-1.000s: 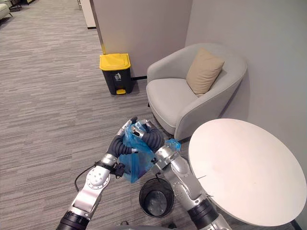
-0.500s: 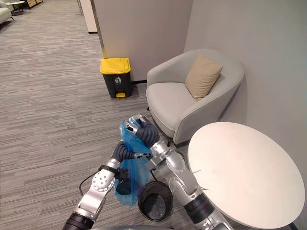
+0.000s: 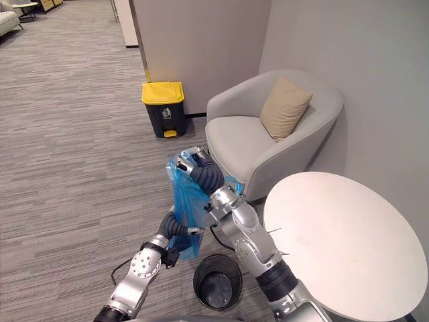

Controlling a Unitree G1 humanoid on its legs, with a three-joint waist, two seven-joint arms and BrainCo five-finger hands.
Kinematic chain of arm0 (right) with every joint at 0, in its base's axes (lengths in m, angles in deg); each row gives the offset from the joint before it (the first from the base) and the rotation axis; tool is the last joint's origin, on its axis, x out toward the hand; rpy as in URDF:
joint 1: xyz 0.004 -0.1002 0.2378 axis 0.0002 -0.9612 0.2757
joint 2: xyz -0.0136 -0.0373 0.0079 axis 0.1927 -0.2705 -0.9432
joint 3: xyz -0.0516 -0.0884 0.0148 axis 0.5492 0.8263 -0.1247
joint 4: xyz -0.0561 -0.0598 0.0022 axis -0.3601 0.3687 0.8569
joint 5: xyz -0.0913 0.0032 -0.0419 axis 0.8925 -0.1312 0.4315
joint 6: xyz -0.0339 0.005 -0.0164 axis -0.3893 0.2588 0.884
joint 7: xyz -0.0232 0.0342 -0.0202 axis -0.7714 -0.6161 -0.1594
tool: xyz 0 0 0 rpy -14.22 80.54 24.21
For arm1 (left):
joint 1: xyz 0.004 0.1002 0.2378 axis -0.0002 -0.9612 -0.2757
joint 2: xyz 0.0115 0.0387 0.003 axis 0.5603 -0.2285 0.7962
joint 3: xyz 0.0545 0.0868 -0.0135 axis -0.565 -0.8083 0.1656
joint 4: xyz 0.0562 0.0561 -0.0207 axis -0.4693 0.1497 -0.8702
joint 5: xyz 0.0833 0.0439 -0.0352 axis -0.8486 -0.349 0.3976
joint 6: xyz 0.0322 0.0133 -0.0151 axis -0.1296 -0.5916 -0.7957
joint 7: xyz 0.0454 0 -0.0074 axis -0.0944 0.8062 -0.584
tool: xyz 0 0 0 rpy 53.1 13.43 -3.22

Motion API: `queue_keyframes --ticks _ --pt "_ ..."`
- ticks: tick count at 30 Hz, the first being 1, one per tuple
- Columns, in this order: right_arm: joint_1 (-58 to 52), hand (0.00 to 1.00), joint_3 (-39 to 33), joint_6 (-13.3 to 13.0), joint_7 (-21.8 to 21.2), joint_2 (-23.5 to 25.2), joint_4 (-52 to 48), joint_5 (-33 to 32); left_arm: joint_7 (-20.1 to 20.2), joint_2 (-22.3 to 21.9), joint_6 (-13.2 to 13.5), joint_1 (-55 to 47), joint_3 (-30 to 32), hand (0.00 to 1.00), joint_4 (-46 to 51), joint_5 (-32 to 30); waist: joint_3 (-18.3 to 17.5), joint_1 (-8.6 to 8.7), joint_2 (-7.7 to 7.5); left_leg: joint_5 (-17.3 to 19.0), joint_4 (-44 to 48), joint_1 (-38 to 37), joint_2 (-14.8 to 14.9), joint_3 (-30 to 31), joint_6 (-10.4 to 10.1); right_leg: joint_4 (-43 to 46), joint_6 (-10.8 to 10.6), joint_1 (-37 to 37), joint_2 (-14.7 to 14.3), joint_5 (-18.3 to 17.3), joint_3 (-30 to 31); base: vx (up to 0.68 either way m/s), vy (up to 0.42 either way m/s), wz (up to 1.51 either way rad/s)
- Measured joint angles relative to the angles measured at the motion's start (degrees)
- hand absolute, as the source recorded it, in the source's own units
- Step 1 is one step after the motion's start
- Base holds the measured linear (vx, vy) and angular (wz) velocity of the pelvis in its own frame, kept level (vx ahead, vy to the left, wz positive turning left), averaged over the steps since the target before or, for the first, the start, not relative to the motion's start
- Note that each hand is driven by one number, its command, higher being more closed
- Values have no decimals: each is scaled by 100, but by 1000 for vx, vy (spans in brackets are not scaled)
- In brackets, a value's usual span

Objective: Gather rubbish on tea table into small bin, then transfer packed bag to large trash can.

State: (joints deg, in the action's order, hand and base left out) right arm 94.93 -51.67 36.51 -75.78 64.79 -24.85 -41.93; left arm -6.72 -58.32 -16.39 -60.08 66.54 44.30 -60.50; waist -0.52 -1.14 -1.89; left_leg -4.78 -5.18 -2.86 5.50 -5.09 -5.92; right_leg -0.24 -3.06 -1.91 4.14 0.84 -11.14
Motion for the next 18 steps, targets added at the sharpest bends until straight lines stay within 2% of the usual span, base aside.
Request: queue_keyframes --ticks 7,14,18 --pt "5 100 -21 -6 -1 122 0 -18 -28 -16 -37 -10 -12 0 -34 -172 0 5 0 -2 -5 -9 -1 3 2 0 -2 -8 1 -1 -3 0 0 0" --pt "244 100 786 22 -27 188 6 -101 -295 -36 -18 45 -149 0 -507 -205 -18 -5 -28 -8 -1 -18 23 33 -9 -3 0 -39 -16 -2 -14 0 0 1" --pt "264 100 1034 22 -4 225 17 -164 -394 -33 -120 111 -480 0 -602 -207 -24 -93 -36 -17 7 5 39 42 -25 4 1 -21 -31 -2 -16 0 0 0"
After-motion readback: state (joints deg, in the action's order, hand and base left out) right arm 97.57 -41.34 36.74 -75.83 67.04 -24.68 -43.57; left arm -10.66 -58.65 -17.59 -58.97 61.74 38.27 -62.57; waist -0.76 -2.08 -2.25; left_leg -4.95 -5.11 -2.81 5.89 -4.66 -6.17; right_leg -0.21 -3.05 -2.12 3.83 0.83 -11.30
